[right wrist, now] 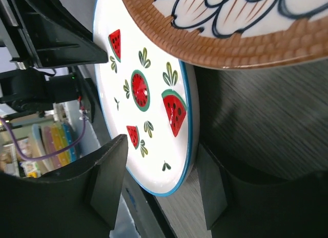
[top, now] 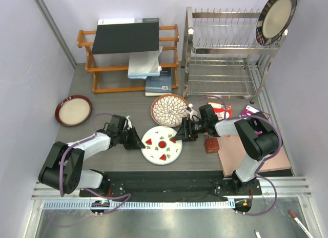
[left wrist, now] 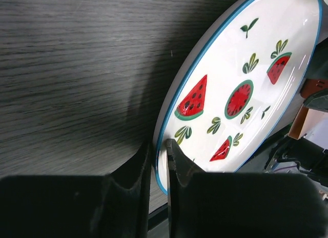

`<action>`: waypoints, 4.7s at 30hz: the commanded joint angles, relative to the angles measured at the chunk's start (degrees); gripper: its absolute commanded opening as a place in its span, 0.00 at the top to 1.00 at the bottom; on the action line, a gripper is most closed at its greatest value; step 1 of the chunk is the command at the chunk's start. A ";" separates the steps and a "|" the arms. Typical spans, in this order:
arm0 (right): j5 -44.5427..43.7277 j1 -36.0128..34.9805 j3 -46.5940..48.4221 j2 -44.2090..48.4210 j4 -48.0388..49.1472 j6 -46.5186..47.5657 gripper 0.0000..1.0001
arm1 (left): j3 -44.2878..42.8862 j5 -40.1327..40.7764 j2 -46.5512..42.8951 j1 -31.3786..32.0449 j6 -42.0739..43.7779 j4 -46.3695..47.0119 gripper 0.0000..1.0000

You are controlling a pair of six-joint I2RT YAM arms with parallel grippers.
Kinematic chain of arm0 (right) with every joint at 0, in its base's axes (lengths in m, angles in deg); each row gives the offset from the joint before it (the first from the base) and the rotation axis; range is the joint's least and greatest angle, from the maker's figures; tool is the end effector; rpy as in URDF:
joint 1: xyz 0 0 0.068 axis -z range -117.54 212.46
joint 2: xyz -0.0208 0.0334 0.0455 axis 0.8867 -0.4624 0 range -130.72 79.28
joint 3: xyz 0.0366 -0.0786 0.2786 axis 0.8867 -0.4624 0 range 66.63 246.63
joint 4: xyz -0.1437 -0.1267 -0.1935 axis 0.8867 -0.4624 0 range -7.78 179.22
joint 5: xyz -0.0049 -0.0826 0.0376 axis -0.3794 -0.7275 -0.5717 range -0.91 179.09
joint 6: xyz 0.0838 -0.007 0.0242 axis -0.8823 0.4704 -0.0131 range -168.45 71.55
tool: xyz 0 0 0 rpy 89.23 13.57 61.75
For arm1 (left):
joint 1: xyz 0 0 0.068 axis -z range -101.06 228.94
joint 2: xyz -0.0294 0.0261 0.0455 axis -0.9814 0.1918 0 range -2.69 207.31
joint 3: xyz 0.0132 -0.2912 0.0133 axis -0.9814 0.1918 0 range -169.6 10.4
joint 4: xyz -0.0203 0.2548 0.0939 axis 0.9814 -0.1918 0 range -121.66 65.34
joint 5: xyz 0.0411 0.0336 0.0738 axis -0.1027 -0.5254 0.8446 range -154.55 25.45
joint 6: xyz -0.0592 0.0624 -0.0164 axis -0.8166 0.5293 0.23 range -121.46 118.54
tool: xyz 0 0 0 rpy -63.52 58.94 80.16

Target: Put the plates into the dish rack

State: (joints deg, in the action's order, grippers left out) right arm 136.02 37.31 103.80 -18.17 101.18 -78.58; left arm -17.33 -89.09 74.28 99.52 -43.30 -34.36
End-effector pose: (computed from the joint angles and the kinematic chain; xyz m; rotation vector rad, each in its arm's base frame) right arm 0.2659 0.1875 0.1068 -0.3051 2.5259 1.4086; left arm 0.2166 -0.1158 0.1107 -0.3447 2.7382 -0.9090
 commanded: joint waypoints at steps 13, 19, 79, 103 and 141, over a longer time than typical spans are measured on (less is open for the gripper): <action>11.60 -3.42 0.01 -4.42 9.21 -3.09 0.45 | 3.47 0.19 4.95 0.25 0.71 3.45 0.94; 10.28 -4.12 1.24 -4.15 9.92 -4.41 0.55 | 2.94 0.36 4.68 0.25 0.97 3.63 0.91; -65.13 19.86 105.74 -2.66 -17.15 44.72 0.99 | -49.88 15.22 16.45 -8.10 21.28 -9.55 0.01; -60.64 29.54 107.15 -9.34 -24.45 44.02 0.99 | -50.32 15.30 21.56 -7.83 19.08 -8.85 0.01; -67.59 29.37 90.90 -3.98 -23.30 44.72 0.99 | -48.21 14.60 22.44 -7.13 20.40 -7.89 0.00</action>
State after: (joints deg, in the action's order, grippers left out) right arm 69.43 66.82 195.68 -28.53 69.93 -33.66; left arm -65.54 -74.23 97.47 92.02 -23.41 -44.56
